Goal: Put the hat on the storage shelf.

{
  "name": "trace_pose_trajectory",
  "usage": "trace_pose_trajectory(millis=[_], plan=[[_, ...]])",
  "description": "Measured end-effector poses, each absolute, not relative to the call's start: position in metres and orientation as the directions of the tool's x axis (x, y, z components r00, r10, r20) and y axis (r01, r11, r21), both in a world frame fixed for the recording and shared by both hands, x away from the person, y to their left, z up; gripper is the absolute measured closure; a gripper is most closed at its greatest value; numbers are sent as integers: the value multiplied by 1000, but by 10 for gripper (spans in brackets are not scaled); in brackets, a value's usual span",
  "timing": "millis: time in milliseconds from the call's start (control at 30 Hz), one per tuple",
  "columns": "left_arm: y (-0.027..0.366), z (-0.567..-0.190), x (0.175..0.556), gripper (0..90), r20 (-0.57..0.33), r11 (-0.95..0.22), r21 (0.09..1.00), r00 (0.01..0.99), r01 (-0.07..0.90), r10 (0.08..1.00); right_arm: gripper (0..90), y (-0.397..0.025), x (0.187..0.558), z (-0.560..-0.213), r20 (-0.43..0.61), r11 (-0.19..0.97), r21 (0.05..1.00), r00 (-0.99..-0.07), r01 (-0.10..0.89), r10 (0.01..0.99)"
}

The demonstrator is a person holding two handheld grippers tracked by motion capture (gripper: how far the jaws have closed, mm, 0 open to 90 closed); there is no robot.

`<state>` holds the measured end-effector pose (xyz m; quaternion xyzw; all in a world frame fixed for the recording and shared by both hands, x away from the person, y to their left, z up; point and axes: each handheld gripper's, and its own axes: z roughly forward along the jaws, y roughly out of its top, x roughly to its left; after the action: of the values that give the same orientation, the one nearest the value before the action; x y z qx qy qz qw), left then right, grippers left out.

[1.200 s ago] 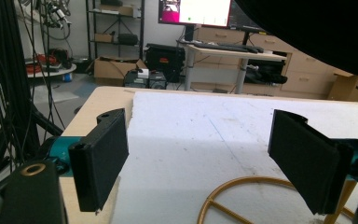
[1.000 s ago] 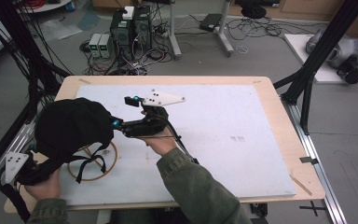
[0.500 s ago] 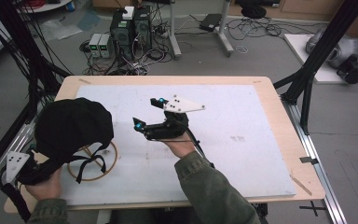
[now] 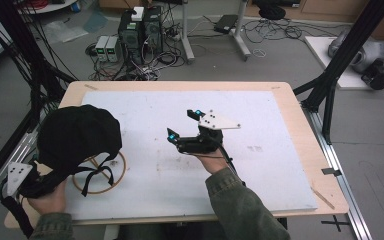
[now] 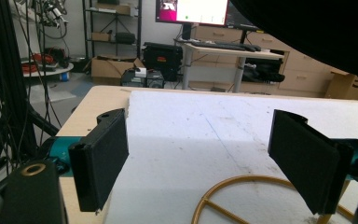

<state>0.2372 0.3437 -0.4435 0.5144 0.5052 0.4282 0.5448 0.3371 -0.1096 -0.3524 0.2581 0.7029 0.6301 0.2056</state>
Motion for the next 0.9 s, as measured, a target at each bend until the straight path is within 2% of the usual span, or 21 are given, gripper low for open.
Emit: trace_pose_trajectory(millis=[467,900], plan=[[343,-444,237,203,-116,110,992,122,55,986,110,-165,328,-386,40,78,987,-678,143,734],[342,-444,237,203,-120,114,992,123,57,985,110,-233,306,-413,38,45,987,-507,151,861]])
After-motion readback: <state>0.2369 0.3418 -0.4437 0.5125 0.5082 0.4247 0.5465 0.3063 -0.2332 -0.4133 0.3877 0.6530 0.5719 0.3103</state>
